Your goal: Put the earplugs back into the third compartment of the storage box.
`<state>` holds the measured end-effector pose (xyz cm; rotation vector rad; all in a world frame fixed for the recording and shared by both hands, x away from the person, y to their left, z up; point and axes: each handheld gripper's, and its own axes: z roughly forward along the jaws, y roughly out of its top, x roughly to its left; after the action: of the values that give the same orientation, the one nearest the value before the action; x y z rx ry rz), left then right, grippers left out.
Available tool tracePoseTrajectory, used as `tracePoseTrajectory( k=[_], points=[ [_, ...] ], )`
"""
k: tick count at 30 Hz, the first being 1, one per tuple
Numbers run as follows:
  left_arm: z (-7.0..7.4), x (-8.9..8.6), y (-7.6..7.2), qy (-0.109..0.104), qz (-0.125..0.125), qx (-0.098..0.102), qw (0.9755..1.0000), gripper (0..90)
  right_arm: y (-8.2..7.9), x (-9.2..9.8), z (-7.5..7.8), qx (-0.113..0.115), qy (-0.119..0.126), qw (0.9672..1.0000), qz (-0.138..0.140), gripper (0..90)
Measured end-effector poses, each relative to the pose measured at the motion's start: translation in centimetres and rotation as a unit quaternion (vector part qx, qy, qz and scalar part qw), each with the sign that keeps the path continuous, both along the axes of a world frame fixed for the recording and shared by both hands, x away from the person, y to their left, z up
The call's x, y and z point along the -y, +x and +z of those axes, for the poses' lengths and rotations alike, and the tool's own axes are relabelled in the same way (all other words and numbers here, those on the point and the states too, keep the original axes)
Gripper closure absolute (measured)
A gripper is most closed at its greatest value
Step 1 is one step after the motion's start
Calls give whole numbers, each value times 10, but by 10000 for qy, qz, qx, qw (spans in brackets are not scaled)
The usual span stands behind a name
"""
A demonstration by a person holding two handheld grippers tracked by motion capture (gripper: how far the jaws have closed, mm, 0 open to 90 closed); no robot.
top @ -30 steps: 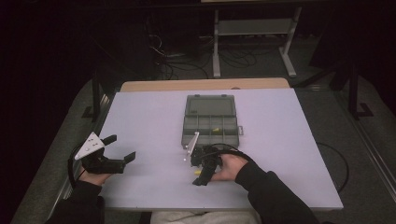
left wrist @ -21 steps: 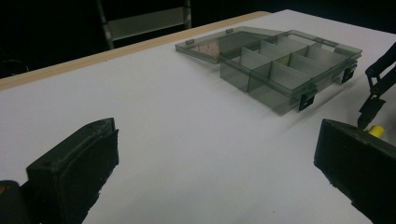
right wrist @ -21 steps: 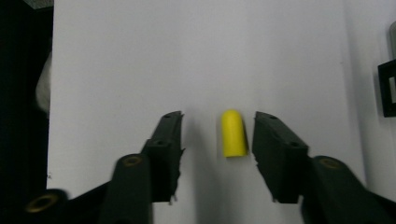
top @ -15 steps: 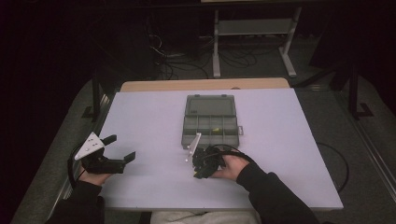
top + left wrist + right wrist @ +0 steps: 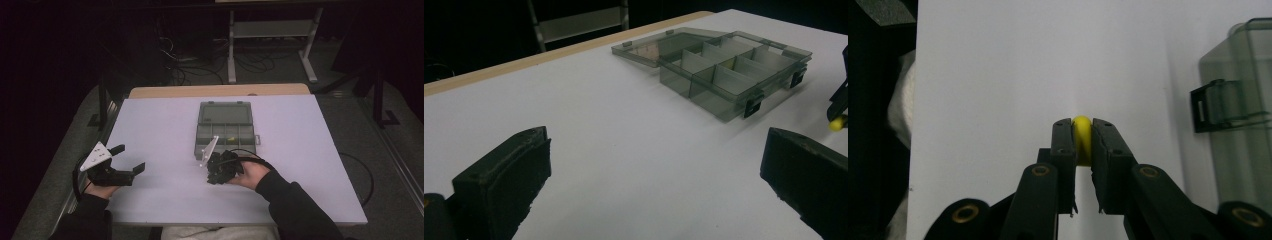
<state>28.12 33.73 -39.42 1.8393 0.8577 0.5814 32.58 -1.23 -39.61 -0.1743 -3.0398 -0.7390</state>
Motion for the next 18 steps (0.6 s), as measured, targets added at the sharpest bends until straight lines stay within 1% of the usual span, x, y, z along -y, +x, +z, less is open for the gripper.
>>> tracePoseTrajectory(
  k=[4,7,11,13,18],
  points=[
    [0,0,0,-1,2,-5,10000,0,2,4,10,60,24,10000,8,792],
    [0,0,0,-6,3,-4,10000,0,5,6,18,125,-10,9999,-17,792],
    [0,0,0,-12,3,-7,10000,0,8,9,29,244,46,9997,-67,792],
    [0,0,0,-10,-3,-7,10000,0,9,9,33,313,63,9994,-116,792],
    [0,0,0,-16,2,-7,10000,0,13,11,39,333,68,9992,-187,792]
  ],
)
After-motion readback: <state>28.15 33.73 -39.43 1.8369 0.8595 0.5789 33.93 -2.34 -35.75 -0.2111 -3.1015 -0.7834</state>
